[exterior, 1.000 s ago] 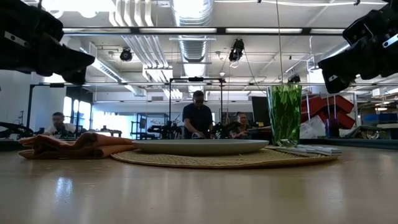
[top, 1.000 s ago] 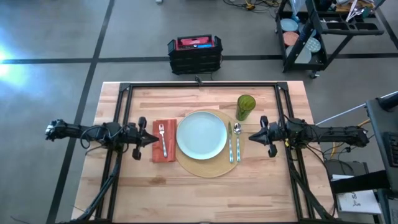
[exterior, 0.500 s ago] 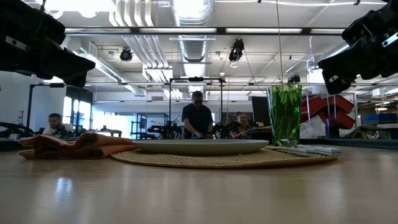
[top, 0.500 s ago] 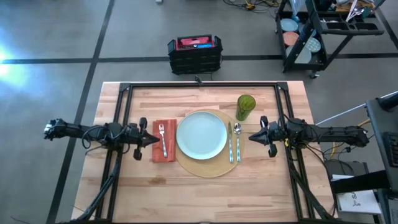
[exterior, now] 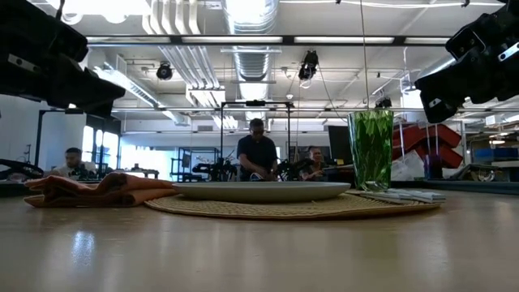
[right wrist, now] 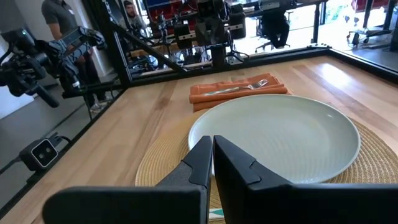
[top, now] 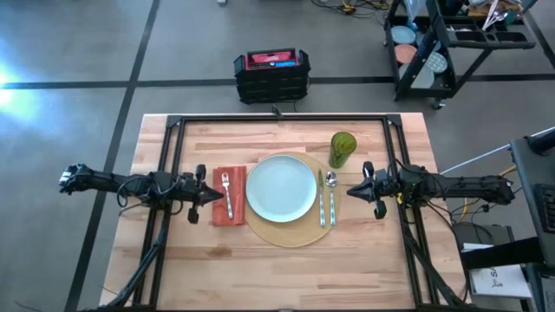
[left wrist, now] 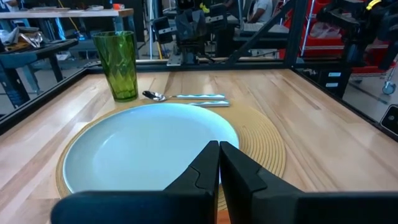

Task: Set table place
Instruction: Return to Home Position

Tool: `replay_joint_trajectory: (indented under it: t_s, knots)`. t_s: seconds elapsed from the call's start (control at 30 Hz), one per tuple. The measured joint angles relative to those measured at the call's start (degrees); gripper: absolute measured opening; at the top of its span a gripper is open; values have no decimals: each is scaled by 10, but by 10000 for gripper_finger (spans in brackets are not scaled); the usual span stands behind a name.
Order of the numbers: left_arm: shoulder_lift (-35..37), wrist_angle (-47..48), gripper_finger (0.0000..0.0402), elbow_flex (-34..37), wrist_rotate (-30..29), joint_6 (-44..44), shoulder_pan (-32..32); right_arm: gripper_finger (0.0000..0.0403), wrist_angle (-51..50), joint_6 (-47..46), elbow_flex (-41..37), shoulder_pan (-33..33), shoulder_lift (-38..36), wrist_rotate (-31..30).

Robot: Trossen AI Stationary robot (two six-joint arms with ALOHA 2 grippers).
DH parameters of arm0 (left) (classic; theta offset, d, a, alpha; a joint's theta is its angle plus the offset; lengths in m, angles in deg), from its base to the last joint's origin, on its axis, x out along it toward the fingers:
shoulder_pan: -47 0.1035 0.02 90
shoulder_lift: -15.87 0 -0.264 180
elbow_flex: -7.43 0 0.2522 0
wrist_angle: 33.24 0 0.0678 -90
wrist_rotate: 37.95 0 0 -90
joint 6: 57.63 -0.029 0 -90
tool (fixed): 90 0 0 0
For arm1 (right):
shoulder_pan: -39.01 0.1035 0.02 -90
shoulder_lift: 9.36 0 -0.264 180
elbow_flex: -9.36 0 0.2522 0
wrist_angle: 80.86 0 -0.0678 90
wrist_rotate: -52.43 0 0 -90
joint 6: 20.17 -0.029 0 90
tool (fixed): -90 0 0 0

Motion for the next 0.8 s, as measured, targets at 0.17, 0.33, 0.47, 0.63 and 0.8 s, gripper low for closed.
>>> replay_joint_trajectory:
  t_s: [0.17, 0.33, 0.47, 0.63, 0.8]
  knots:
    - [-7, 0, 0, 0, 0, 0, 0, 0, 0, 0, 0, 0, 0, 0]
    - [-14, 0, 0, 0, 0, 0, 0, 0, 0, 0, 0, 0, 0, 0]
    - [-19, 0, 0, 0, 0, 0, 0, 0, 0, 0, 0, 0, 0, 0]
    - [-24, 0, 0, 0, 0, 0, 0, 0, 0, 0, 0, 0, 0, 0]
    - [-29, 0, 0, 0, 0, 0, 0, 0, 0, 0, 0, 0, 0, 0]
